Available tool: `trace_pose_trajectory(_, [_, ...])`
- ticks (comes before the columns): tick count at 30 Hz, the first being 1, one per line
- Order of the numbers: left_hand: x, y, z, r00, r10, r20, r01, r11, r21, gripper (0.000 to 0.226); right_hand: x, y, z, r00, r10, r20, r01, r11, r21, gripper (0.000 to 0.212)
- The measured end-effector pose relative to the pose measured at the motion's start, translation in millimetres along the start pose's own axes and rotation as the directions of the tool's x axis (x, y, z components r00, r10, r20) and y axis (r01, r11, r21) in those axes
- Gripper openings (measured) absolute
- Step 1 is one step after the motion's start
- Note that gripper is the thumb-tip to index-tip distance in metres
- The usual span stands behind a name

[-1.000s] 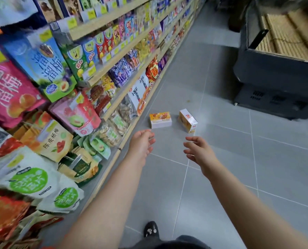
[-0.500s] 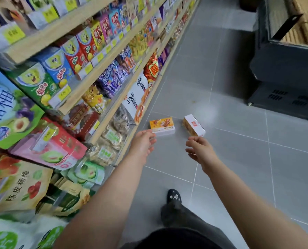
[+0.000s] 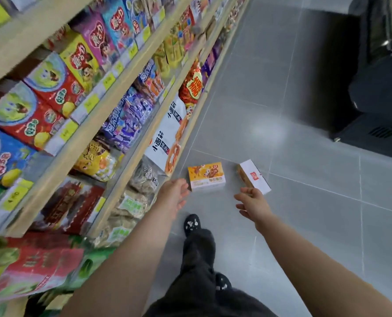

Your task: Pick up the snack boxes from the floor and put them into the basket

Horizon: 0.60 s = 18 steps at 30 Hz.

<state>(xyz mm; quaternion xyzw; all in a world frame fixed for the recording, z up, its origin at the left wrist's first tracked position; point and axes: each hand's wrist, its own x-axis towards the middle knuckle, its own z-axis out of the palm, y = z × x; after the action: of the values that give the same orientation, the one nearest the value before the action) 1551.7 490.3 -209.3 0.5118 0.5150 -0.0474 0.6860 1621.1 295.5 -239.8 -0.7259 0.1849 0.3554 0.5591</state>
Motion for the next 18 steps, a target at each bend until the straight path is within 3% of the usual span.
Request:
trace_pose_trajectory(9, [184.7,42.9,49.4,0.999,-0.038,0.006,0.037,0.983,0.179,0.02,170.7,-23.8,26.8,0.995,0.097,-0.025,-0.099,0.988,-0.122,0.031])
trace_pose_trajectory(13, [271.6,-6.3,63.6,0.997,-0.042,-0.066,0.061,0.945,0.322,0.015,246.1,0.7,35.9,0.991,0.126,-0.055,-0.136,0.959,-0.249,0.036])
trace_pose_trajectory(16, [344.2,-47.5,78.3,0.986,-0.123,-0.109,0.15,0.943,0.297,0.026,322.6,30.3,43.2,0.984,0.171,-0.058,-0.18,0.933,-0.313,0.045])
trace_pose_trajectory(18, [388.2,-70.9,86.4,0.978,-0.147,-0.149,0.183,0.945,0.27,0.015,376.9,54.7,51.1,0.985,0.166,-0.054,-0.174,0.919,-0.353,0.048])
